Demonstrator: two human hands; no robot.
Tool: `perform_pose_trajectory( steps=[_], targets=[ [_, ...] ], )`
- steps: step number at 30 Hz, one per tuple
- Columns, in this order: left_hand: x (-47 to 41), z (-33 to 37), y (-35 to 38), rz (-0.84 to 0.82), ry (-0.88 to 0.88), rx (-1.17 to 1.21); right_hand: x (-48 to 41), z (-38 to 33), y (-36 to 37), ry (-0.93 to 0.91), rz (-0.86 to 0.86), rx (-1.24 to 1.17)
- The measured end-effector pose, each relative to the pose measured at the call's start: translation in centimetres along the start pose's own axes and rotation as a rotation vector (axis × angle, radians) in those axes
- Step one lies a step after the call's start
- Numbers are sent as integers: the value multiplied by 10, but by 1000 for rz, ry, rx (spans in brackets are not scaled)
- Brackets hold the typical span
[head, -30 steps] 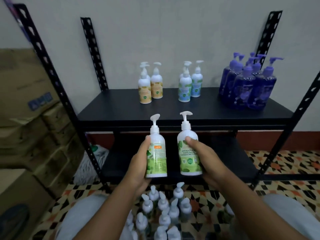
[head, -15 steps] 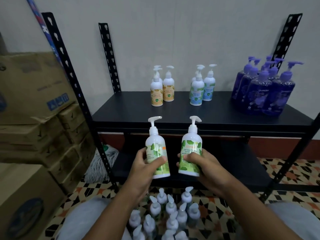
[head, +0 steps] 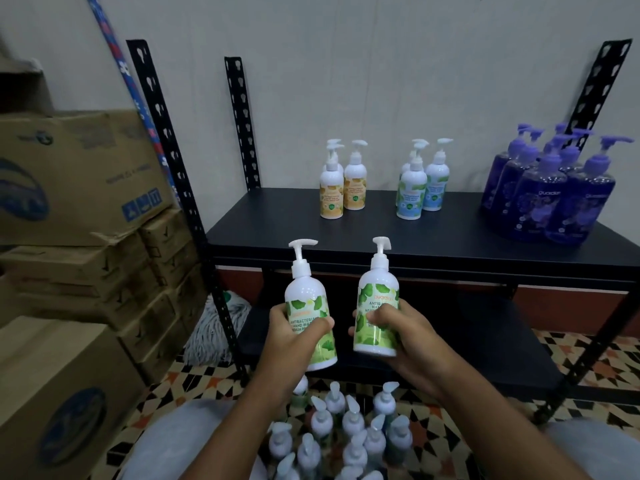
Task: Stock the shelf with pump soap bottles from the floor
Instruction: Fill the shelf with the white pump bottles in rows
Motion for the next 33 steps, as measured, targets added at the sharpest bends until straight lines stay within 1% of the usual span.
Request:
perform_pose_trajectory(
  steps=[4,7,10,13,17,20,23,26,31,33],
  targets=[
    [0,2,-10,62,74,-32,-8,0,16,-49,28,111],
    [-14,7,-26,137,100,-8,-20,-6,35,-83,11,207],
    [-37,27,-43,184,146,32,-41,-17,62,-137,-20,276],
    [-68,51,-59,235,210,86,-71,-32,94,-202,-49,317],
    [-111,69,-78,274,215,131,-123,-52,129,-283,-84,367],
    [-137,72,-89,290,218,130,-167,-62,145,-354,-54,437],
    [-159,69,-96,285,219,127,-208,-64,152,-405,-21,510],
    [-175,61,-103,292,211,89,-240,-57,149,-417,7,577],
    [-191,51,-109,338,200,72,-266,-41,136,-408,31,624],
    [-194,51,-106,330,202,83,-268,-38,133,-422,39,638]
  ],
)
Point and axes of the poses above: each hand's wrist, its own x-axis away from the middle knuckle, its own y-axis out of the palm, z = x × y, the point moved 4 cm from there along -x, towards the middle knuckle, and after that the axes turned 15 degrees about -x, right-handed, at the moved point
